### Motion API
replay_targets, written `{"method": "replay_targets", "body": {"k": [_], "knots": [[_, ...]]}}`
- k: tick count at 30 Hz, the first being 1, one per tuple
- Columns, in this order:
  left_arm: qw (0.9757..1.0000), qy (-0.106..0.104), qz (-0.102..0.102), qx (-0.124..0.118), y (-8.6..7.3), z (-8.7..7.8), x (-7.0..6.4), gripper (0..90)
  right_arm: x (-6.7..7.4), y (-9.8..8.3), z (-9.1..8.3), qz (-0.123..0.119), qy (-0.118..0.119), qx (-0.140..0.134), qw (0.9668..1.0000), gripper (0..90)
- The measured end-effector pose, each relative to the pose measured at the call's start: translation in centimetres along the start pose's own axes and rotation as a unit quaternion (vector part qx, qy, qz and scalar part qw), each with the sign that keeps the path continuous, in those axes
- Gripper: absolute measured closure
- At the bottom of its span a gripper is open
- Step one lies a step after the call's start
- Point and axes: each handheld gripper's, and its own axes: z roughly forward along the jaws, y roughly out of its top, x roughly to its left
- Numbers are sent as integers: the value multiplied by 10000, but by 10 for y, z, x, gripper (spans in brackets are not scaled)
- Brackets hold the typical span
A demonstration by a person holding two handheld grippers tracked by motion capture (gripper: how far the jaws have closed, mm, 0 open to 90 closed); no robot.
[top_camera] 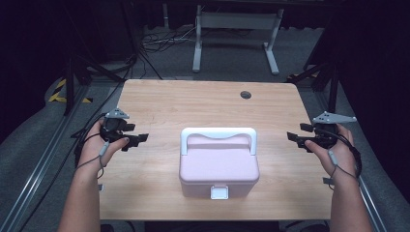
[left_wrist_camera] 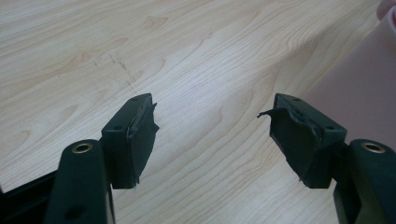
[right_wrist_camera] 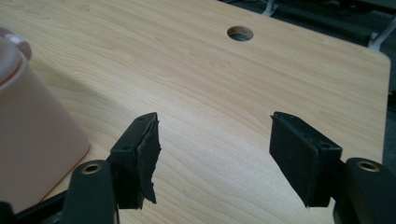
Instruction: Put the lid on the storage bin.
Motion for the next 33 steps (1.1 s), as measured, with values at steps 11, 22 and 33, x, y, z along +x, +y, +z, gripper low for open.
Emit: {"method": "replay_targets", "body": {"k": [11, 22, 33], "knots": [[9998, -36, -170, 101, -5, 9, 10, 319, -13, -20, 31, 120, 162, 277, 9994, 329], [9992, 22, -267, 296, -11, 21, 21, 319, -17, -38, 56, 194, 303, 582, 9977, 329], [9989, 1, -317, 340, -12, 26, 23, 319, -18, -50, 70, 275, 339, 864, 9953, 328]]}}
